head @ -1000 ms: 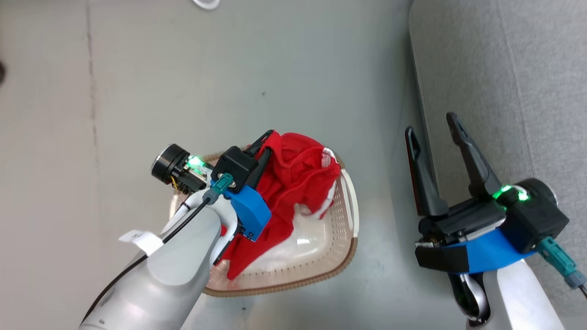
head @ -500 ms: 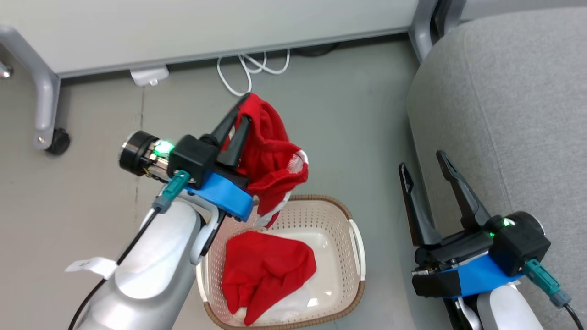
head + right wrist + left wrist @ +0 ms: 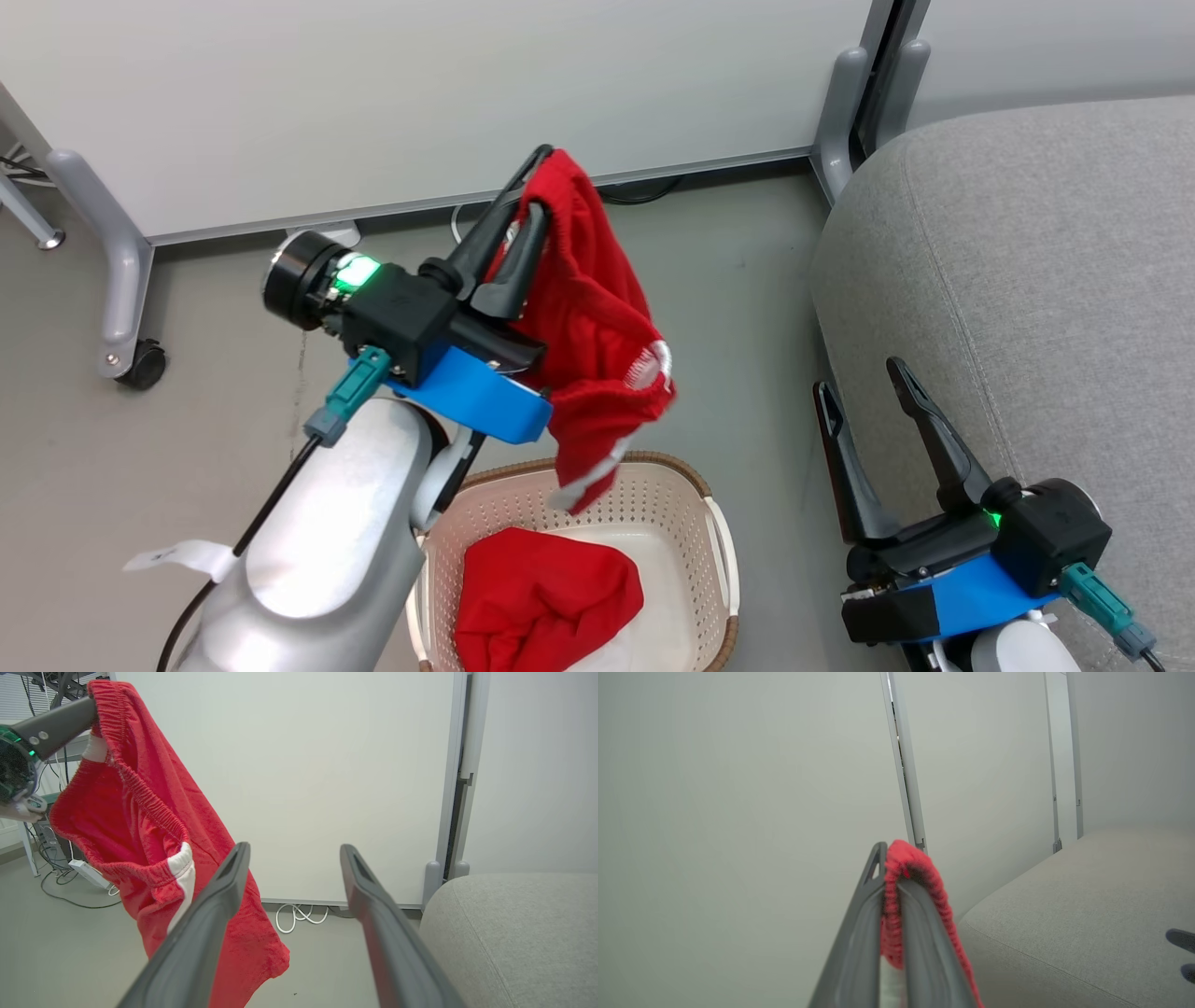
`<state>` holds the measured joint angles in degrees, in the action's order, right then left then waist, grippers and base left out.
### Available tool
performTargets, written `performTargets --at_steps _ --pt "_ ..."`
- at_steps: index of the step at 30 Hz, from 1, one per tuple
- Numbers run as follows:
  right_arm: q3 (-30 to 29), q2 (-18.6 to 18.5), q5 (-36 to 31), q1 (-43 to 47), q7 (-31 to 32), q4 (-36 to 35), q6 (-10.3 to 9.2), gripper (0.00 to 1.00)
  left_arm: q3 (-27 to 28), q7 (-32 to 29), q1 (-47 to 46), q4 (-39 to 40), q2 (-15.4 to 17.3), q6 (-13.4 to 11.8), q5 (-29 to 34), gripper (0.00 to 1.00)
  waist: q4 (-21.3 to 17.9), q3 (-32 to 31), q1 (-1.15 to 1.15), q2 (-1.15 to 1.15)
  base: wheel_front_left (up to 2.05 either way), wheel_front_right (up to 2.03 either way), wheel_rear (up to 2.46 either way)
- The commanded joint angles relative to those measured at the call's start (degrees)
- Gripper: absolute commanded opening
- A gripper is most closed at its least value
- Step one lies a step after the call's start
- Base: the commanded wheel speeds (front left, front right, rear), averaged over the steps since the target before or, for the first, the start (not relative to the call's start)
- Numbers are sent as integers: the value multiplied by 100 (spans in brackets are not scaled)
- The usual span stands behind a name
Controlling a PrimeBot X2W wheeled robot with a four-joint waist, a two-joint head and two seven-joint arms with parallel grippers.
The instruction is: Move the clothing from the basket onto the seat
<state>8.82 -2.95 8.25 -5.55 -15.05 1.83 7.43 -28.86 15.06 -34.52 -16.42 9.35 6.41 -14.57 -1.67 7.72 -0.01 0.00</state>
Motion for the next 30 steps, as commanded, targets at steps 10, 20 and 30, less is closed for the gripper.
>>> performTargets --at_steps 10,20,30 --pt "80 9 -30 19 -20 -70 12 100 -308 -246 -196 203 -48 54 -105 0 11 -68 1 0 0 0 0" --pt "841 -259 -292 -829 -20 -266 11 100 -472 -223 -220 176 -94 63 -148 0 46 -109 1 0 0 0 0" --pt "1525 -351 -706 -1833 -19 729 7 100 -732 -167 -289 140 -184 76 -159 0 171 -106 1 0 0 0 0"
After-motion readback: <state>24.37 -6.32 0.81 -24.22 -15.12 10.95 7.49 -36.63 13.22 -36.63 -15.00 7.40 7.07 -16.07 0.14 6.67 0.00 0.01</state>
